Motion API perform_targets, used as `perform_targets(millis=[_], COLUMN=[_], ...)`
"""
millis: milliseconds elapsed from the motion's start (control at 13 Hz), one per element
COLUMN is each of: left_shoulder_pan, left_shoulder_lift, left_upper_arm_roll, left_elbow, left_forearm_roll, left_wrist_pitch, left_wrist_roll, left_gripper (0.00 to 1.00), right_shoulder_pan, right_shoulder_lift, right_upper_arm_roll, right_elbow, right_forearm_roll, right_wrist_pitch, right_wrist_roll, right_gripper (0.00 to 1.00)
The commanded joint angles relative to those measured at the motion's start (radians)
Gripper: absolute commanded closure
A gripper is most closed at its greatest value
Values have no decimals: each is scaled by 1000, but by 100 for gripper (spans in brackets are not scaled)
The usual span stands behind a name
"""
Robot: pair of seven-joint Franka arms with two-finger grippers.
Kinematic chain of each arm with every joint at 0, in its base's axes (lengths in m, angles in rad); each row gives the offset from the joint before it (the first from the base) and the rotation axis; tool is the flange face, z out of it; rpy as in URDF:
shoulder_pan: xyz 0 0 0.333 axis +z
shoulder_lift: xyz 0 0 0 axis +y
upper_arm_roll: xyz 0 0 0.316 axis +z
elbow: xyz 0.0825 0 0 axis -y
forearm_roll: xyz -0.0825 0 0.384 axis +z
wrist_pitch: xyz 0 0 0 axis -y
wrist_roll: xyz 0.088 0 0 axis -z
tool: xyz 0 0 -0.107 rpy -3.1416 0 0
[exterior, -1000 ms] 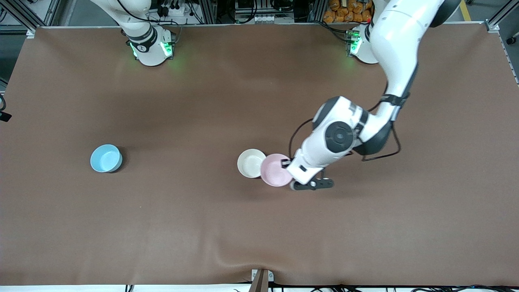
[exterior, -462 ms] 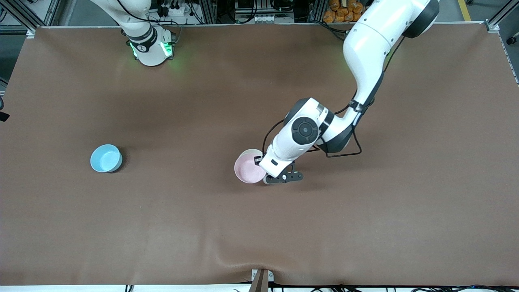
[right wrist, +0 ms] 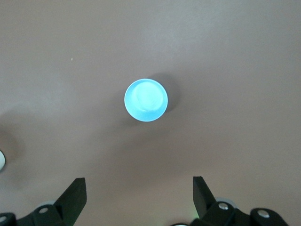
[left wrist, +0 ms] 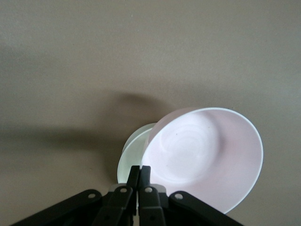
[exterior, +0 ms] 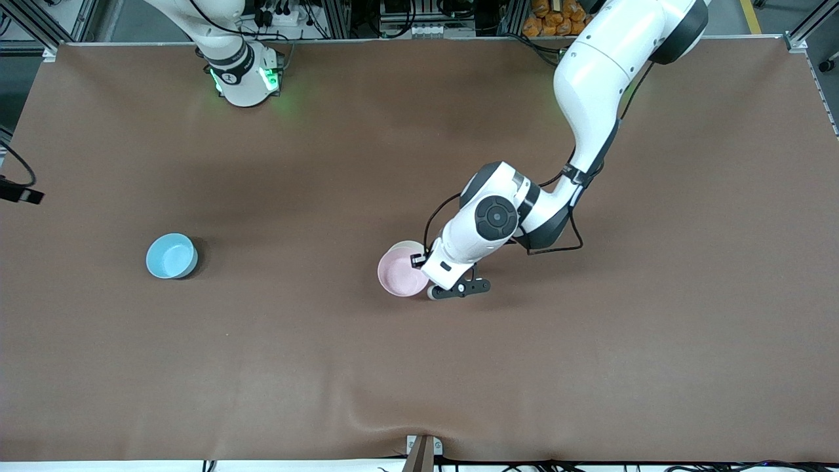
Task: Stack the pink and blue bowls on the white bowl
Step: 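Release the pink bowl while the right gripper reaches the blue bowl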
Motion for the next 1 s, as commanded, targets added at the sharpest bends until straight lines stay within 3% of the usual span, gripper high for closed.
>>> perform_targets(millis=[0, 231, 385, 692, 923], left_shoulder_pan=[-11, -11, -13, -14, -14], left_shoulder_lift=[4, 0, -3, 3, 9], left_upper_arm_roll=[9, 9, 9, 9, 9], left_elbow=[9, 7, 0, 0, 0], left_forearm_roll=[-17, -7, 12, 22, 22], left_wrist_pitch=[-10, -67, -93, -96, -92], left_wrist_roll=[1, 2, 2, 4, 10], left_gripper=[100, 100, 100, 100, 100], right_shoulder_pan=[-11, 1, 51, 63, 29], right_shoulder_lift=[23, 123, 194, 225, 218], right_upper_arm_roll=[-8, -8, -7, -10, -10], right_elbow=[7, 7, -33, -227, -393], right_forearm_roll=[12, 14, 12, -81, -94], right_wrist_pitch=[-18, 14, 173, 408, 581], right_wrist_roll=[-34, -31, -35, -35, -92], right_gripper=[0, 0, 0, 0, 0])
